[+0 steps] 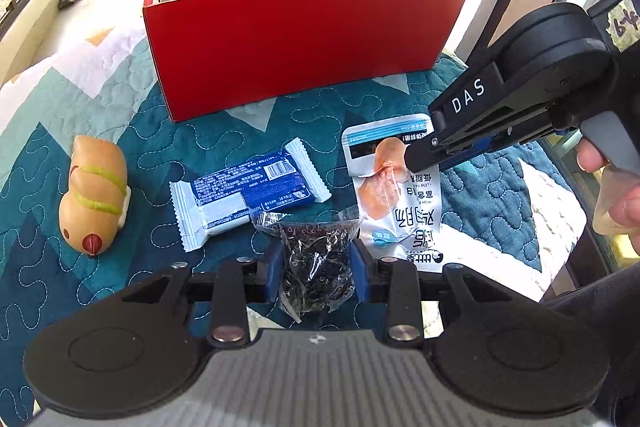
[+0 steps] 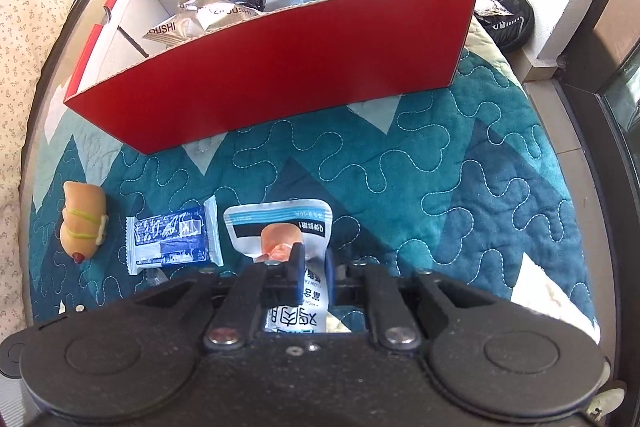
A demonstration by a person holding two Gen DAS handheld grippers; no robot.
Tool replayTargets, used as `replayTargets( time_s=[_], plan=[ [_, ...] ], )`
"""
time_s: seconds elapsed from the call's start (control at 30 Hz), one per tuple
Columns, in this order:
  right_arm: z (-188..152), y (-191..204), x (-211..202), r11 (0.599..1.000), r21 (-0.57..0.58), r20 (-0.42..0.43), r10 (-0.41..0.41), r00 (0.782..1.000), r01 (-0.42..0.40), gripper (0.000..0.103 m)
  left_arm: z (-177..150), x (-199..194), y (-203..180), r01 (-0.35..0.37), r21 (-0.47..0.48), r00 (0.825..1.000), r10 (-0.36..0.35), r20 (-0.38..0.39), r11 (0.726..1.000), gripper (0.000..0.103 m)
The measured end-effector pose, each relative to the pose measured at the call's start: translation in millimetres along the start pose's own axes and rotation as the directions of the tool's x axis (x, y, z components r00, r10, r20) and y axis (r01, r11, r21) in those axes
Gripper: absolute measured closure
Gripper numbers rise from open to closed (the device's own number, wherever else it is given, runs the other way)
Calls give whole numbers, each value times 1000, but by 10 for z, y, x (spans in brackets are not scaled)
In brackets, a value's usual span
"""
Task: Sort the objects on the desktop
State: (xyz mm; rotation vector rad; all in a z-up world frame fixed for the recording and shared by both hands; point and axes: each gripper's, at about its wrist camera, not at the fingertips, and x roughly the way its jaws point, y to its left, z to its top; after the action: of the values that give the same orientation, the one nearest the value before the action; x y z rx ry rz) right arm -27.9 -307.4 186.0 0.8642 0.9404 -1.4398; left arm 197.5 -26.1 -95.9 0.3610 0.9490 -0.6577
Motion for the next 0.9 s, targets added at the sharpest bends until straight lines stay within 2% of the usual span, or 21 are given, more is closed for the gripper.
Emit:
replayTargets(
  time_s=[0.07, 0.13, 0.17, 0.27, 0.4, 0.53, 0.67, 0.77, 0.9],
  plan=[
    [-1, -24, 23, 999, 29, -22, 21, 1000, -20, 69, 2, -4, 5, 0, -4, 1000, 0, 0, 1000, 69],
    [-11, -31, 58, 999, 45, -44, 24, 999, -22, 52, 2, -3, 7, -1, -3, 1000, 1, -1, 1000, 69],
    [-20, -33, 69, 998, 62, -49, 19, 999, -16, 48, 1, -2, 8, -1, -3, 1000, 1, -1, 1000, 69],
    [-29, -12, 114, 995, 92, -60, 28, 998, -23, 47, 0, 2, 12, 2, -1, 1000, -2, -2, 1000, 69],
    [-30, 96, 218, 997, 77, -78, 1, 997, 5, 46, -19, 26, 29, 1, -2, 1000, -1, -9, 1000, 69],
    [-41, 237, 283, 998, 42, -75, -40, 996, 44, 38, -38, 65, 49, 4, -5, 1000, -4, -16, 1000, 69],
    [-82, 445, 315, 993, -44, -65, -111, 992, 108, 37, -39, 82, 55, 8, -5, 1000, -8, -16, 1000, 69],
    [-138, 561, 337, 980, -115, -46, -166, 985, 160, 41, -40, 81, 64, 13, -8, 1000, -13, -16, 1000, 69],
    [-148, 563, 308, 979, -133, -29, -161, 986, 156, 54, -35, 75, 62, 14, -9, 1000, -14, -15, 1000, 69]
  ],
)
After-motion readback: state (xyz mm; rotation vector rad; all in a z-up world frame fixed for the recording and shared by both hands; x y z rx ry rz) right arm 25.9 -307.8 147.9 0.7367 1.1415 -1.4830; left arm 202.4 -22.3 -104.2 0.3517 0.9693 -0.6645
